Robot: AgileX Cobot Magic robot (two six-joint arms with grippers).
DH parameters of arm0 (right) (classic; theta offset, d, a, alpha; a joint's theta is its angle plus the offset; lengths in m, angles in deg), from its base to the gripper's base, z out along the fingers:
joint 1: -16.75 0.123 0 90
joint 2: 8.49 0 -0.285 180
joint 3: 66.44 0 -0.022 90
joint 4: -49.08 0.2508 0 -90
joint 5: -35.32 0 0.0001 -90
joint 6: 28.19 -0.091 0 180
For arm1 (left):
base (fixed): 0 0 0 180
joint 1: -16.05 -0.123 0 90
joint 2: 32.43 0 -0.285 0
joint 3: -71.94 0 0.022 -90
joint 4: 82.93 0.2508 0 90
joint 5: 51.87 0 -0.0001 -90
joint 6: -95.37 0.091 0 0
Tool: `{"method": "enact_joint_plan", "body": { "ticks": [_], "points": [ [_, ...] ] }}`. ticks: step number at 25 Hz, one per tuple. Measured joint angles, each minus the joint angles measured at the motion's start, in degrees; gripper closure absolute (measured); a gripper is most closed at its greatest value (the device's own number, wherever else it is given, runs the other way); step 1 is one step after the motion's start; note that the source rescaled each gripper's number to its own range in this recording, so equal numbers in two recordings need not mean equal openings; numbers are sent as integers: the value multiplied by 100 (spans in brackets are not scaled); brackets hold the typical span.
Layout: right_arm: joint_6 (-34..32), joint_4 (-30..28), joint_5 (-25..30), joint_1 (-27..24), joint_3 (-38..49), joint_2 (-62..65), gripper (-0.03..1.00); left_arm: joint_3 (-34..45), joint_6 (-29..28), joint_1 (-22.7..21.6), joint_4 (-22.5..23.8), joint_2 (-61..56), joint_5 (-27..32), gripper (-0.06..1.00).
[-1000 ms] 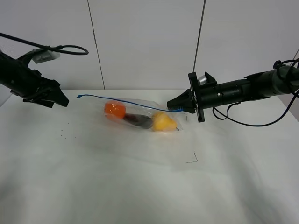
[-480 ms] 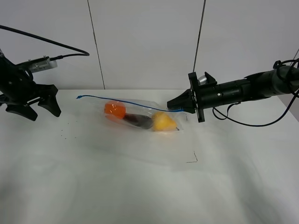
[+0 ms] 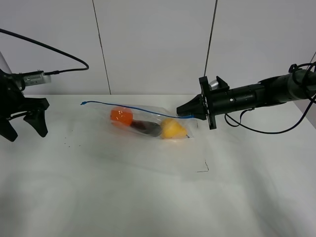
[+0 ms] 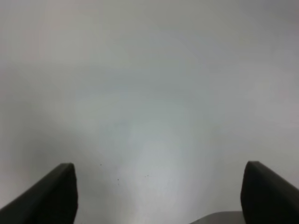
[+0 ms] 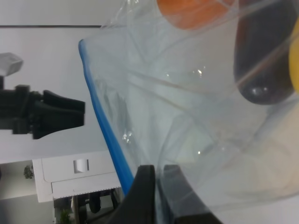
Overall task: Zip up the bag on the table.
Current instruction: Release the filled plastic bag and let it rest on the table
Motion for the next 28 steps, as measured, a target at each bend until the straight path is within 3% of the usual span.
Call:
{"method": "enact_joint_plan", "body": {
  "ticks": [6,9,14,20,28],
  "points": [
    [0,0,0,0,0,0,96,518,-10,0,58,-1035,0,5],
    [0,0,0,0,0,0,96,1172,-13,0,138,-1842,0,5],
    [0,0,0,0,0,0,96,2520,-17,0,656,-3203,-6,5],
    [0,0,0,0,0,0,96,3875,-17,0,691,-4680,-327,5],
    [0,0,0,0,0,0,96,4614,-17,0,669,-5978,-710,5]
  ]
}}
